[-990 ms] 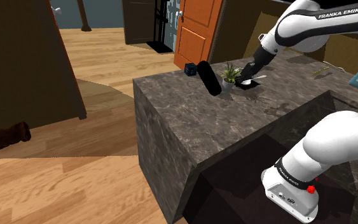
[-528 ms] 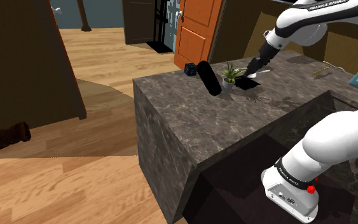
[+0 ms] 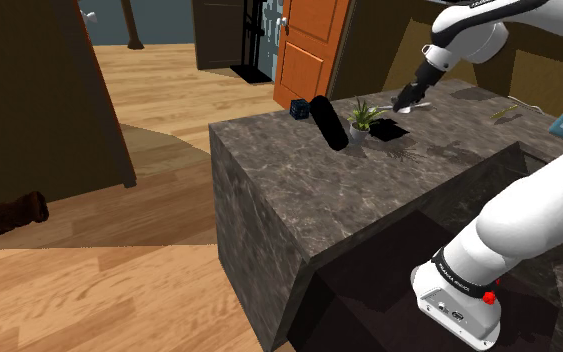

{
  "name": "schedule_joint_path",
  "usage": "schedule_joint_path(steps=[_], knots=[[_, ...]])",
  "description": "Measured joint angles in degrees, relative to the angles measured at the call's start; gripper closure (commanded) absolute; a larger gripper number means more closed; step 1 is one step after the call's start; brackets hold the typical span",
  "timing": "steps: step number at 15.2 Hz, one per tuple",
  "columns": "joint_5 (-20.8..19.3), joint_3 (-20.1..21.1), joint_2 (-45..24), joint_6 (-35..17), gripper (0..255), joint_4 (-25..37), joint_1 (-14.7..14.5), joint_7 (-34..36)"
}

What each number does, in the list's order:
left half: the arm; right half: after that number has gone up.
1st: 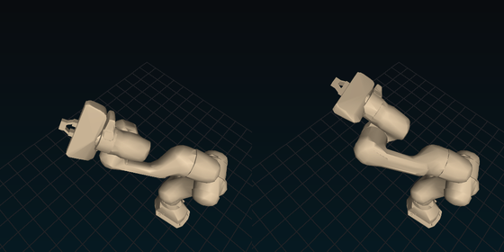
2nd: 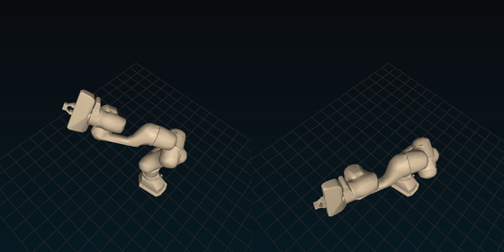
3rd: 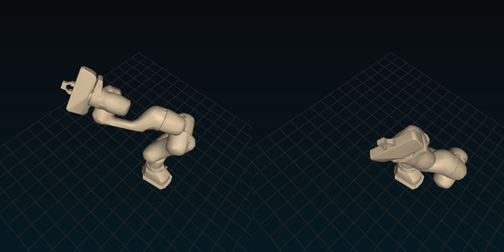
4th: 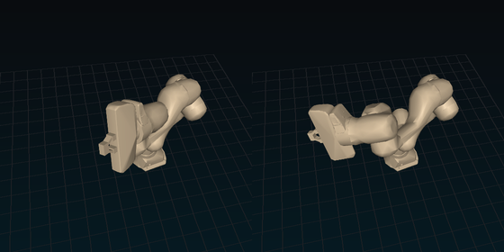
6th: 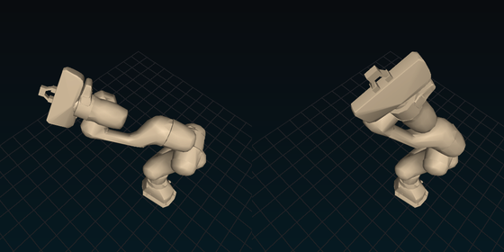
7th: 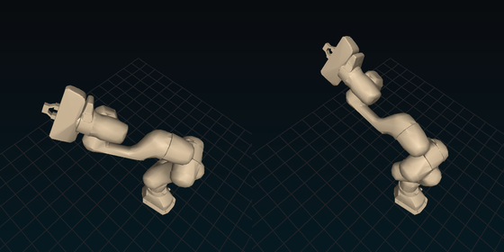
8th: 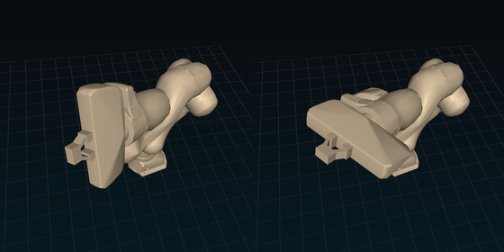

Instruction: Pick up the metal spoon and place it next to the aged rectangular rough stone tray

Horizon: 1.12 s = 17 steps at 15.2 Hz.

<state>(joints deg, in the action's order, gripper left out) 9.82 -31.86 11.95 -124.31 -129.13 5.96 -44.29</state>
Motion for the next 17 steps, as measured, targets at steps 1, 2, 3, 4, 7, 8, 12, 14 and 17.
schedule_joint_path(steps=[1, 2, 3, 4, 7, 8, 12, 14, 17], knots=[[1.11, -1.16, -2.02, 0.72, 255, 2.13, 0.07, -1.79], [2.33, -2.29, -4.08, 1.48, 255, 4.27, 0.21, -3.66], [3.85, -3.21, -6.54, 2.35, 255, 6.84, 0.27, -5.36], [5.39, -4.09, -8.86, 3.01, 255, 8.95, 0.55, -7.2], [10.3, -5.86, -16.29, 5.88, 255, 16.38, 2.13, -12.14], [11.49, -6.24, -18.09, 6.97, 255, 18.43, 2.91, -13.43], [17.98, -6.78, -29.0, 13.02, 255, 31.12, 8.5, -19.15], [20.47, -6.36, -33.81, 15.86, 255, 37.27, 11.56, -20.74], [23.86, -5.28, -41.24, 20.12, 255, 47.44, 16.96, -22.34]])
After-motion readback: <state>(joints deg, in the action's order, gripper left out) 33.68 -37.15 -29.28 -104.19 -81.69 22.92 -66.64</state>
